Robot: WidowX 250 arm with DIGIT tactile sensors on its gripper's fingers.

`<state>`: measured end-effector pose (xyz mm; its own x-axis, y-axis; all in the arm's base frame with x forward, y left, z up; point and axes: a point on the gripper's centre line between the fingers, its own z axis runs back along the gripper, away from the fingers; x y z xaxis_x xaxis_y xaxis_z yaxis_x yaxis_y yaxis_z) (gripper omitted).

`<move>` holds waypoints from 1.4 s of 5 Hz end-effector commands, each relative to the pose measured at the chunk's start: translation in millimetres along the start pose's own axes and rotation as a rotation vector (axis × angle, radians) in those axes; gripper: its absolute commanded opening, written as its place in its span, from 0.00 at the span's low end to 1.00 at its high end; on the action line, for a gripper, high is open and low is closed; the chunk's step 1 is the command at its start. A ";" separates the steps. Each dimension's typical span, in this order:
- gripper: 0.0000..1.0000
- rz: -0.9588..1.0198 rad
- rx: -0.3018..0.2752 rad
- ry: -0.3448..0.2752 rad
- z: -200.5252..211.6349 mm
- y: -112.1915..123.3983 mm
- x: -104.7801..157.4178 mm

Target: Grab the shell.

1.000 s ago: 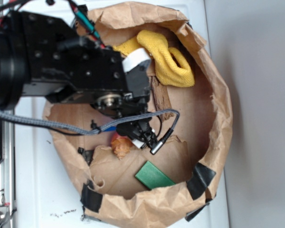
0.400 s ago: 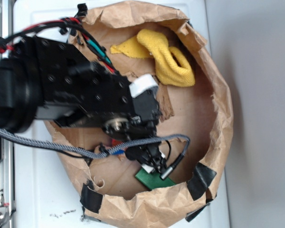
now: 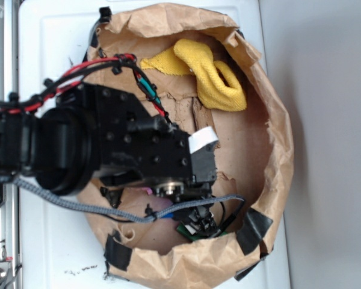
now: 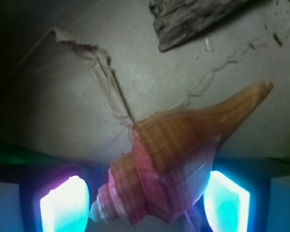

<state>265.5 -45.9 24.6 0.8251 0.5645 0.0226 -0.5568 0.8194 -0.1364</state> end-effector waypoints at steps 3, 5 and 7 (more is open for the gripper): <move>0.00 -0.030 -0.026 -0.036 25.4 17.4 3.1; 0.00 -0.073 -0.084 -0.050 71.6 31.0 6.2; 0.00 -0.255 0.033 -0.095 119.4 48.4 9.9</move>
<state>230.1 1.7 122.1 0.9426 0.3212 0.0910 -0.3162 0.9465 -0.0649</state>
